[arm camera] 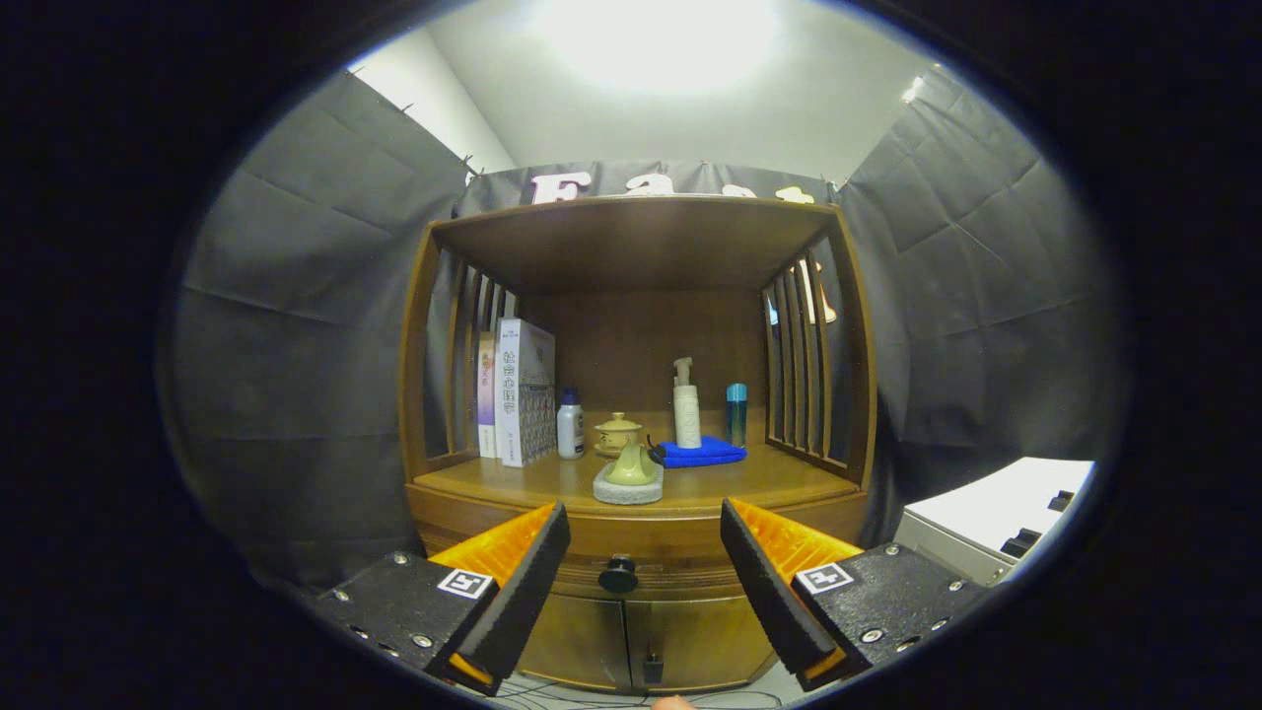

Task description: Pull open the drawer, take out the items inside it, and place them on the countertop above the cabinet.

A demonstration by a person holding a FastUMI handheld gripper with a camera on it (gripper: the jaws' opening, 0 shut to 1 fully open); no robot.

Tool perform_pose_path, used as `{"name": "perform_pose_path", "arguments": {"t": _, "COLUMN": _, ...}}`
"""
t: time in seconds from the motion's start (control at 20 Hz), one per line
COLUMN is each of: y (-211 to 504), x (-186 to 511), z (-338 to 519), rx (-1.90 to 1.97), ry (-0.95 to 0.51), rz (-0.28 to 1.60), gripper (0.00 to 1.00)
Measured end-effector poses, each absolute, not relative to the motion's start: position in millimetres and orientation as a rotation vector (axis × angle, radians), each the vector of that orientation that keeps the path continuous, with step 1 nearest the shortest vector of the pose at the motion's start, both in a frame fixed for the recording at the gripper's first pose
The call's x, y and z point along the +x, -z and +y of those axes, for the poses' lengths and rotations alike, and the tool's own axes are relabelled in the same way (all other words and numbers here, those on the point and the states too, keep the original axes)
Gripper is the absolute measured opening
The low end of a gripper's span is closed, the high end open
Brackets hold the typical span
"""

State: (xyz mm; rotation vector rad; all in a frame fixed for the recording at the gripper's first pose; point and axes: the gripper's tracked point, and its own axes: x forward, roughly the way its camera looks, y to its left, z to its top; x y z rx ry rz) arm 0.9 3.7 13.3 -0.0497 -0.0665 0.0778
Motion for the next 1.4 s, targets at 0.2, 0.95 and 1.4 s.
{"name": "perform_pose_path", "arguments": {"t": 0.2, "y": -14.0, "x": -26.7, "z": -8.4, "rx": -0.032, "ry": -0.085, "rz": -0.049, "gripper": 0.96}}
{"name": "perform_pose_path", "arguments": {"t": 0.95, "y": -18.3, "x": -71.7, "z": -20.5, "rx": -0.012, "ry": -0.075, "rz": -0.114, "gripper": 0.96}}
{"name": "perform_pose_path", "arguments": {"t": 1.4, "y": -17.5, "x": -73.0, "z": -15.5, "rx": 0.000, "ry": -0.100, "rz": -0.120, "gripper": 0.96}}
